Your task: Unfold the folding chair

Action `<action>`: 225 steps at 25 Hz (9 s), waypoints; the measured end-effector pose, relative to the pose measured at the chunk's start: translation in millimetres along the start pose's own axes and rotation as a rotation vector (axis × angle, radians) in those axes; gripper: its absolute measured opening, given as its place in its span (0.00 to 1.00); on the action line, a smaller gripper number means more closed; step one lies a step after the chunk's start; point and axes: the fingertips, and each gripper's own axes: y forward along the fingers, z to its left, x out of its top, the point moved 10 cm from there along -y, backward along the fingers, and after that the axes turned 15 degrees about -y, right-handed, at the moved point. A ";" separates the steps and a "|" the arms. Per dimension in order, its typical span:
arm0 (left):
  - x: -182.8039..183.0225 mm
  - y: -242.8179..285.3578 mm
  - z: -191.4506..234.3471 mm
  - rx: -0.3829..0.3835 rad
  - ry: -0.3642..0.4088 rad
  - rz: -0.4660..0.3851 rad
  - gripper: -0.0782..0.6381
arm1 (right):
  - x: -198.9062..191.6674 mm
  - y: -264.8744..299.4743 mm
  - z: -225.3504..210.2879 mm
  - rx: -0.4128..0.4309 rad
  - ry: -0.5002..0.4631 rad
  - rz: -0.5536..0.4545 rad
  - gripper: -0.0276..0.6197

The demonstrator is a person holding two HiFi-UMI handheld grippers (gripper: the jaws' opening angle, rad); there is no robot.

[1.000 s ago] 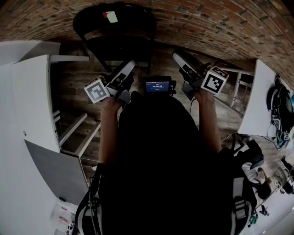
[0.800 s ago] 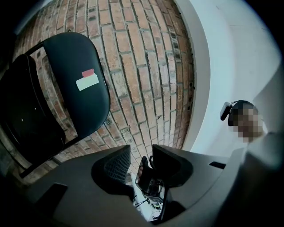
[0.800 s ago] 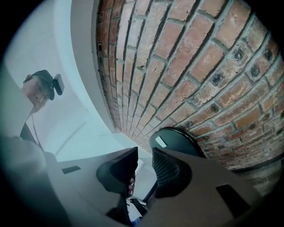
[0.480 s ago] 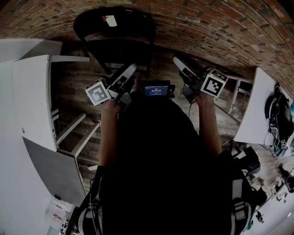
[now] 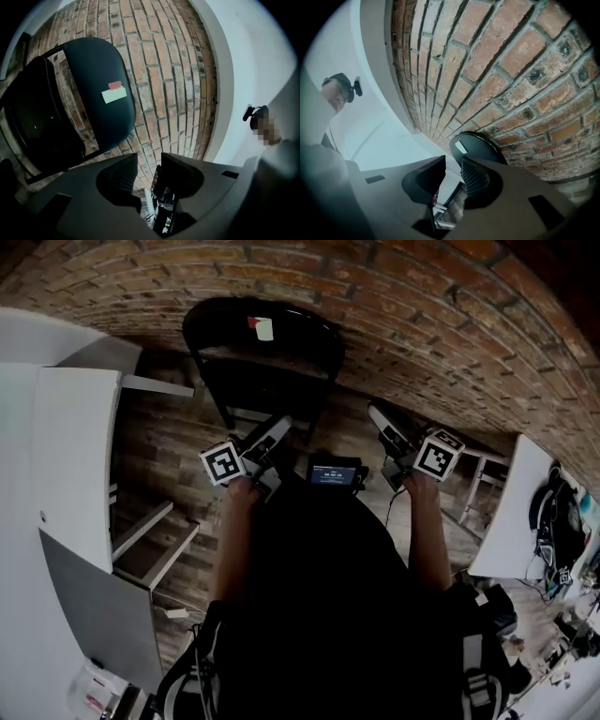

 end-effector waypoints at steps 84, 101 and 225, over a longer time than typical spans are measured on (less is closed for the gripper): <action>-12.3 -48.0 194.5 -0.005 -0.325 -0.567 0.18 | -45.2 72.3 41.1 0.225 -1.196 0.623 0.32; -62.7 -126.6 200.1 -0.320 -0.422 -0.613 0.16 | -97.3 52.4 140.3 0.291 -1.065 0.641 0.32; -226.5 -260.3 176.2 0.200 -0.203 0.490 0.31 | -346.4 -87.2 451.9 -0.624 0.111 -0.168 0.22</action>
